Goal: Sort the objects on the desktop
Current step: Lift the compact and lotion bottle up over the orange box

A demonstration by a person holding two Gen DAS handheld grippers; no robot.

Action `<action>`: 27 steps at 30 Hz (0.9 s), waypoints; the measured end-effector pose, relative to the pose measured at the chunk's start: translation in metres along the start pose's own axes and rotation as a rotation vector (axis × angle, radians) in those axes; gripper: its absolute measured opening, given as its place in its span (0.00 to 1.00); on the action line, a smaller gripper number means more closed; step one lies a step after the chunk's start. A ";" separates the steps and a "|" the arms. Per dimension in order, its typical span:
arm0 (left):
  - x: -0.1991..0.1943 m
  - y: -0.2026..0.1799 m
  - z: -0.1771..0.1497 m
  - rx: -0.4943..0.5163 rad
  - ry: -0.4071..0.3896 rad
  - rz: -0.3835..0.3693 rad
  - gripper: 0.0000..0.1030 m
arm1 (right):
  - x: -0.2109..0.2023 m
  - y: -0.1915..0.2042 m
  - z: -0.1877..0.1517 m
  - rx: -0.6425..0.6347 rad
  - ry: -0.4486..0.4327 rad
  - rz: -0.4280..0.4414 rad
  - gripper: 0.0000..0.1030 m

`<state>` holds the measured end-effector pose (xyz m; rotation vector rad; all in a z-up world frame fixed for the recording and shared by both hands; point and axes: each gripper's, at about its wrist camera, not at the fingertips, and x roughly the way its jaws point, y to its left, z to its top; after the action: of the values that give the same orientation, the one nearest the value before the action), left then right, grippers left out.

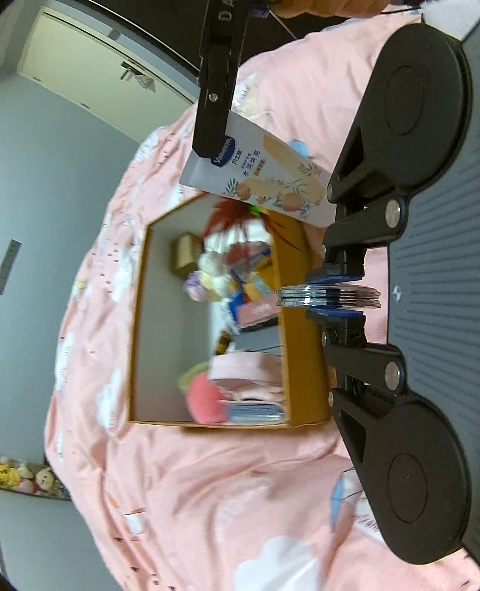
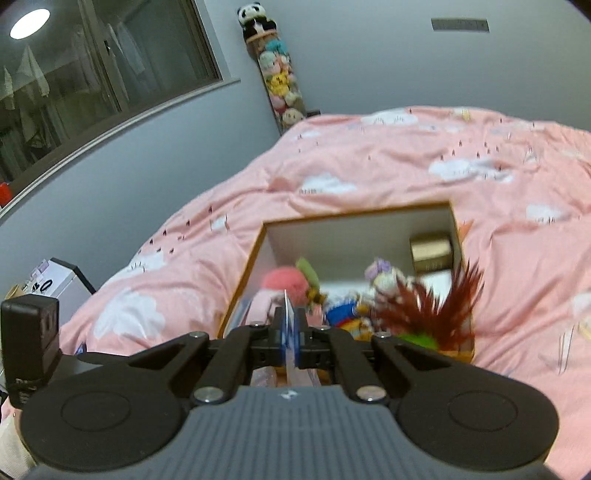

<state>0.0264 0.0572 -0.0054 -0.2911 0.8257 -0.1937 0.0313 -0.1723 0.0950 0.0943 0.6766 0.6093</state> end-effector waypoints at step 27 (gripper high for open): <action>0.034 0.050 0.110 -0.072 -0.110 0.077 0.14 | 0.085 -0.016 0.071 -0.015 -0.152 -0.154 0.00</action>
<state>0.1339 0.1145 0.0252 -0.3340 0.7346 -0.0753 0.1346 -0.1304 0.0988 0.0733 0.5265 0.4540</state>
